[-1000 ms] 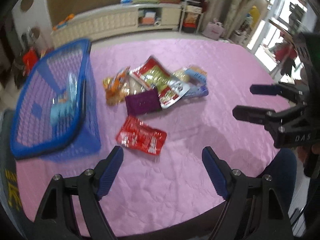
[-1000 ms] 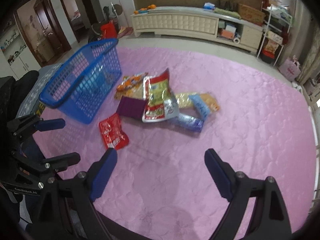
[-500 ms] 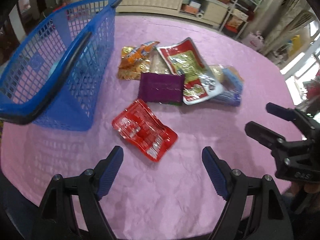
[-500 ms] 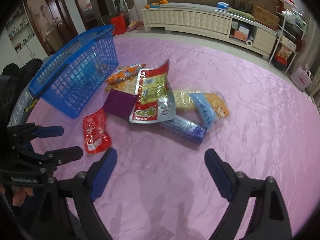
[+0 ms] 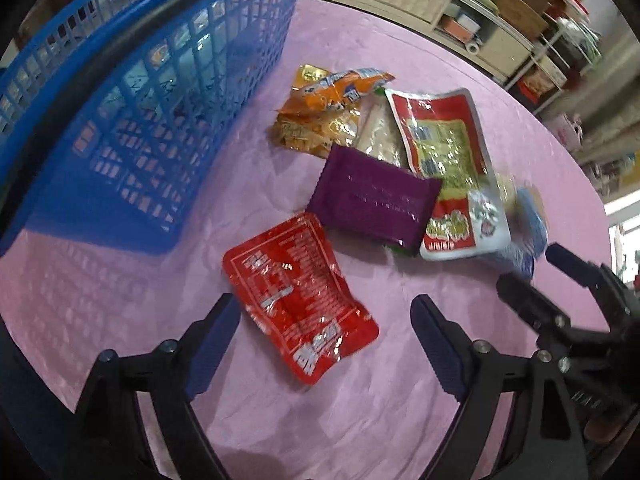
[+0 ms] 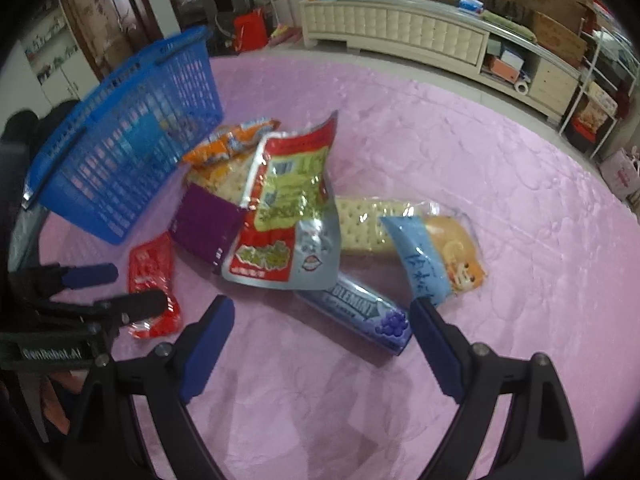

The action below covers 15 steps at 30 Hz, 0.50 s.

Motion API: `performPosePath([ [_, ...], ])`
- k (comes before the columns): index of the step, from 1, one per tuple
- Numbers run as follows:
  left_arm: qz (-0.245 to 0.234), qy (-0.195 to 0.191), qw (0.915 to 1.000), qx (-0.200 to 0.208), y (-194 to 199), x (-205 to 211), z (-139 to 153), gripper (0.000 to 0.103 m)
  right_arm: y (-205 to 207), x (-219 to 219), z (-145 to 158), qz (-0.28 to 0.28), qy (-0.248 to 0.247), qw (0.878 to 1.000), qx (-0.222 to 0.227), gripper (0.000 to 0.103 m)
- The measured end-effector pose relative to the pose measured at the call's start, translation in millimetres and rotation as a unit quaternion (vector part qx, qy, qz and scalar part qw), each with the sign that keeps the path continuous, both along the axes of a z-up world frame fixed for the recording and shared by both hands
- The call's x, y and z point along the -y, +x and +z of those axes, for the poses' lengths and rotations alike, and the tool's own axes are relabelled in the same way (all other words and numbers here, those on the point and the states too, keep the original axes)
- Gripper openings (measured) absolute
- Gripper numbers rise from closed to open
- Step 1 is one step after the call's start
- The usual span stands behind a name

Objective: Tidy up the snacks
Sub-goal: 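Withdraw the left tool from the basket back over the snack pile, then grasp the red sauce packet with the left tool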

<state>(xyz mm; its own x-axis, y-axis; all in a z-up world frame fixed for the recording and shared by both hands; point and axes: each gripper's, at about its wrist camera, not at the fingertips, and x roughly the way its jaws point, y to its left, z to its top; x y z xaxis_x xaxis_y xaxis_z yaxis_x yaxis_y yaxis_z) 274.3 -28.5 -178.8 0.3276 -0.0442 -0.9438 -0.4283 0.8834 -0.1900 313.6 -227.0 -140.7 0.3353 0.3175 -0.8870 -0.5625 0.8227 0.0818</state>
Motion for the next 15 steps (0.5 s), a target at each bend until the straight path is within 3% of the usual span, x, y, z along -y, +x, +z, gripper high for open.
performPosePath([
  [6,0.052,0.004,0.9986,-0.012,8,-9,-13,0.085,6,6,1,-0.013,0.027,0.999,-0.015,0.092],
  [15,0.060,0.072,0.9947,-0.042,14,3,-28,0.085,9,-2,-10,-0.009,0.016,1.000,-0.021,0.092],
])
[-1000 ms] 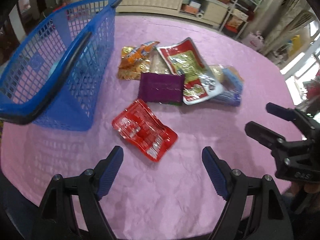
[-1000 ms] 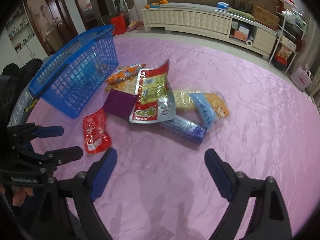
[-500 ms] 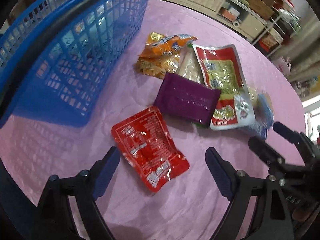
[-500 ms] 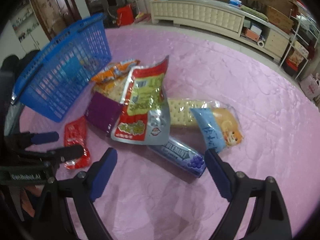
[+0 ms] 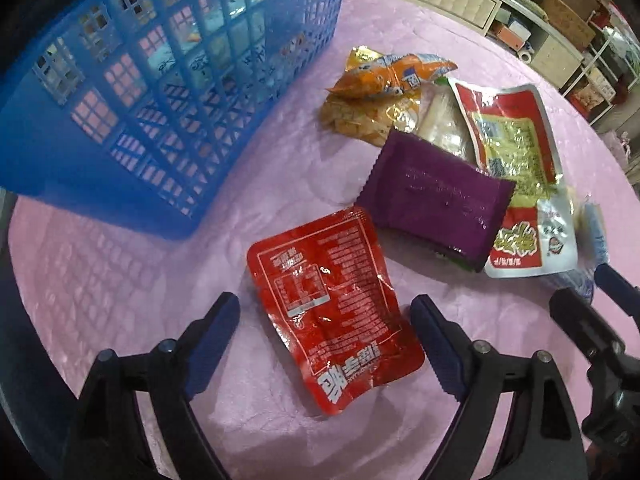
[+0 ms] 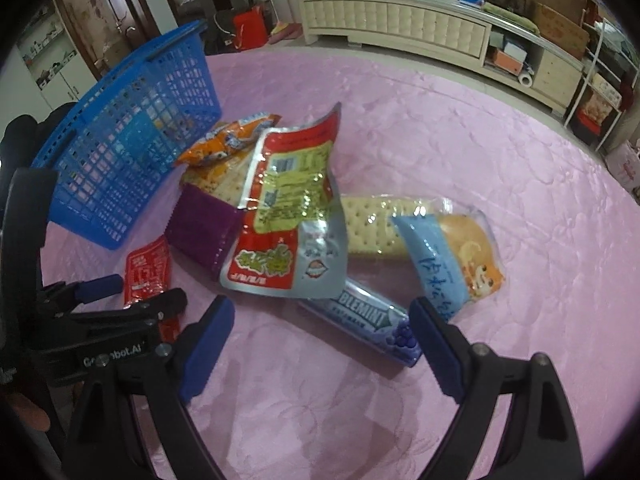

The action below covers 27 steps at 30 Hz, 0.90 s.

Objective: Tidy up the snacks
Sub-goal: 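Grasp the red sauce packet with the left tool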

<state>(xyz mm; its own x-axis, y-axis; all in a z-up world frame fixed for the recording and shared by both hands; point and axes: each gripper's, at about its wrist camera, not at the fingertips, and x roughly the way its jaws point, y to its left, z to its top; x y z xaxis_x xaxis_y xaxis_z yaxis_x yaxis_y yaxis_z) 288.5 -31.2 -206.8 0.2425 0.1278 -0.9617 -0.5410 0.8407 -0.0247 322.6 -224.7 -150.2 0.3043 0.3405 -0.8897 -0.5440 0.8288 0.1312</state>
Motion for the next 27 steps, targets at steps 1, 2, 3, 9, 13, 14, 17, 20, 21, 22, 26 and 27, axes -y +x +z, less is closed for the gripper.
performPosePath([
  [1,0.001,0.000,1.0000,-0.003,1,2,-2,0.085,1,2,-1,-0.003,0.000,1.000,-0.001,0.092],
  [2,0.009,-0.003,1.0000,-0.004,2,1,-2,0.085,1,4,-2,-0.005,0.001,1.000,-0.002,0.092],
  [3,0.015,-0.007,0.9999,-0.004,3,2,-1,0.085,2,5,-2,-0.006,0.002,1.000,-0.003,0.092],
  [9,-0.001,0.004,1.0000,0.003,3,16,4,0.056,1,20,2,-0.021,0.012,1.000,0.001,0.092],
  [13,-0.024,-0.001,0.9997,-0.002,2,23,10,0.033,3,25,4,-0.029,0.022,0.999,0.002,0.092],
  [14,-0.029,0.002,0.9996,0.001,1,24,12,0.032,3,27,5,-0.031,0.024,0.999,0.002,0.092],
  [17,-0.041,0.010,0.9990,0.011,-1,27,13,0.026,5,29,8,-0.035,0.029,0.999,0.005,0.092],
  [20,-0.046,-0.010,0.9986,0.025,-8,29,13,0.023,5,29,8,-0.033,0.035,0.999,0.002,0.092],
  [21,-0.048,-0.011,0.9983,0.030,-11,31,14,0.021,4,28,7,-0.030,0.036,0.999,0.002,0.092],
  [22,-0.052,-0.009,0.9980,0.035,-13,33,16,0.020,4,27,7,-0.028,0.036,0.999,0.001,0.092],
  [26,-0.071,-0.011,0.9961,0.052,-23,41,30,0.020,5,23,8,-0.022,0.036,0.999,0.006,0.092],
  [27,-0.074,-0.011,0.9955,0.057,-24,42,33,0.020,5,21,10,-0.020,0.034,0.999,0.013,0.092],
])
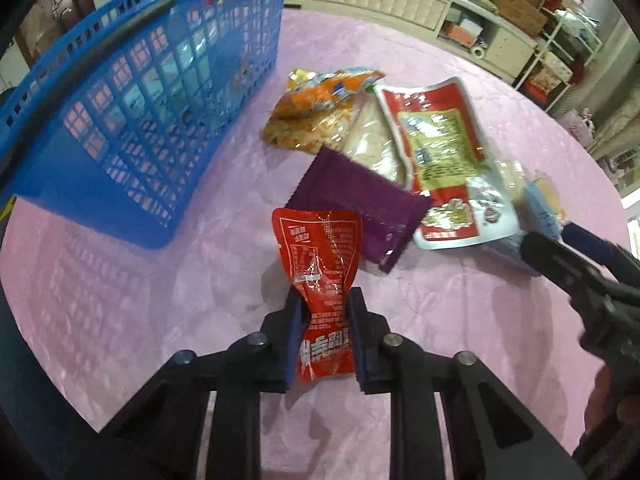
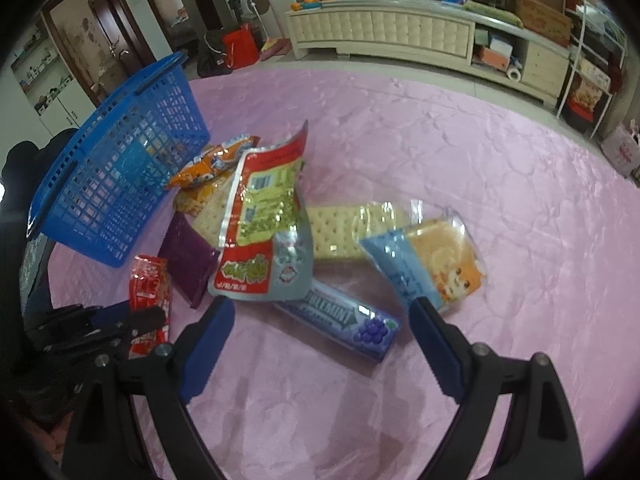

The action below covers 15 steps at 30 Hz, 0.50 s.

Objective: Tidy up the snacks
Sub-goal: 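Grasp the red sauce packet with the left tool, then lift the red sauce packet with the left tool while the right tool grasps the red-and-silver packet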

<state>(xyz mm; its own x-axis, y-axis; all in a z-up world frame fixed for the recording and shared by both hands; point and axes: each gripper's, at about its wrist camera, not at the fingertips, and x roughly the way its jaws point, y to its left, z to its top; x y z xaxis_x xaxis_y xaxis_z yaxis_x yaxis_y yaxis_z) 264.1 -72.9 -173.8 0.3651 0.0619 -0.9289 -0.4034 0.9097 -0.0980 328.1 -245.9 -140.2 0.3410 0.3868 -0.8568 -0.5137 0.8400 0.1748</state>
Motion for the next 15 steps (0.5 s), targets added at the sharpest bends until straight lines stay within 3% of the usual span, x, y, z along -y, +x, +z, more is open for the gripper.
performPosePath([
  [8,-0.055,0.026,0.9966,0.057,-1,13,33,0.020,9,-12,2,0.019,0.007,1.000,0.011,0.091],
  [9,-0.059,0.028,0.9961,0.060,1,10,34,0.020,11,-14,2,0.020,0.006,1.000,0.012,0.089],
  [11,-0.069,0.034,0.9949,0.066,5,9,37,0.020,14,-18,1,0.025,0.004,1.000,0.019,0.074],
  [15,-0.074,0.041,0.9936,0.075,12,1,38,0.020,22,-26,-5,0.040,-0.002,0.999,0.016,0.067],
])
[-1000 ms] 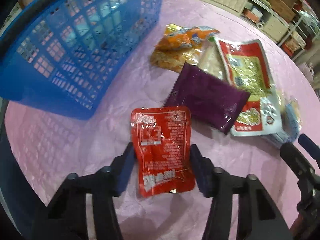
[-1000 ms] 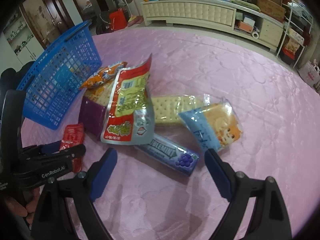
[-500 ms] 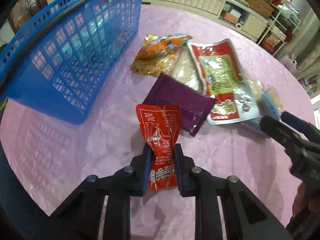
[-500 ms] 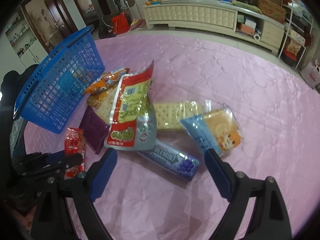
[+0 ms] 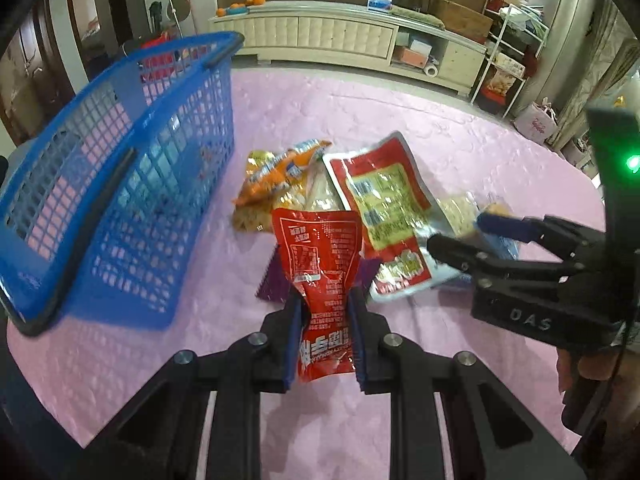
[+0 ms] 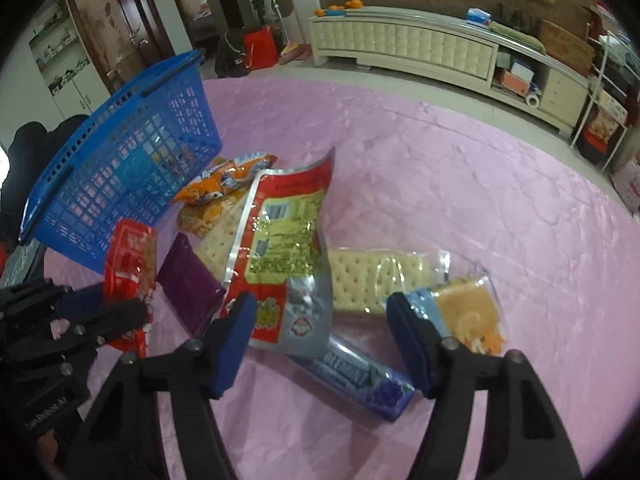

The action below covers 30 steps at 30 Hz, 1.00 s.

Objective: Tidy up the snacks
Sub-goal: 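Lift the red sauce packet with the left tool while the right tool grasps the red-and-silver packet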

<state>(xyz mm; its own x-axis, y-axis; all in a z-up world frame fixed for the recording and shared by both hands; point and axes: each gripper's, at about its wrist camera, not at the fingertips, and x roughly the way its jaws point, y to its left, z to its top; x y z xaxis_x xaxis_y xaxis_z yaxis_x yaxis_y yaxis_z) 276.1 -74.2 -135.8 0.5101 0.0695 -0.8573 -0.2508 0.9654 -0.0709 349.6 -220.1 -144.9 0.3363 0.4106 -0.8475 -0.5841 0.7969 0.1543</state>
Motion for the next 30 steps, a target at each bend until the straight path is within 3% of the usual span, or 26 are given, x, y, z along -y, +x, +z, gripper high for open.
performPosePath([
  [2,-0.006,0.000,1.0000,0.004,3,-3,1,0.020,6,-3,-6,0.002,-0.001,1.000,-0.018,0.042],
  [7,-0.020,-0.003,0.9998,0.006,11,-12,2,0.020,11,-10,-14,0.010,-0.008,1.000,-0.022,0.037],
  [11,-0.025,-0.014,0.9996,0.003,9,-6,-4,0.020,11,-10,-11,0.008,0.000,1.000,-0.024,0.008],
  [19,-0.056,-0.030,0.9977,0.022,0,-2,-2,0.020,-10,-7,7,-0.006,0.021,1.000,0.000,0.002],
  [21,-0.064,-0.027,0.9973,0.024,-6,-2,0,0.020,-24,-6,17,-0.023,0.044,0.998,0.025,0.002],
  [24,-0.083,-0.020,0.9960,0.025,-14,1,3,0.020,-49,-13,26,-0.033,0.027,0.997,0.061,0.002],
  [30,-0.105,-0.033,0.9926,0.053,-27,-2,22,0.020,-65,-5,39,-0.063,0.008,0.996,0.056,0.002],
])
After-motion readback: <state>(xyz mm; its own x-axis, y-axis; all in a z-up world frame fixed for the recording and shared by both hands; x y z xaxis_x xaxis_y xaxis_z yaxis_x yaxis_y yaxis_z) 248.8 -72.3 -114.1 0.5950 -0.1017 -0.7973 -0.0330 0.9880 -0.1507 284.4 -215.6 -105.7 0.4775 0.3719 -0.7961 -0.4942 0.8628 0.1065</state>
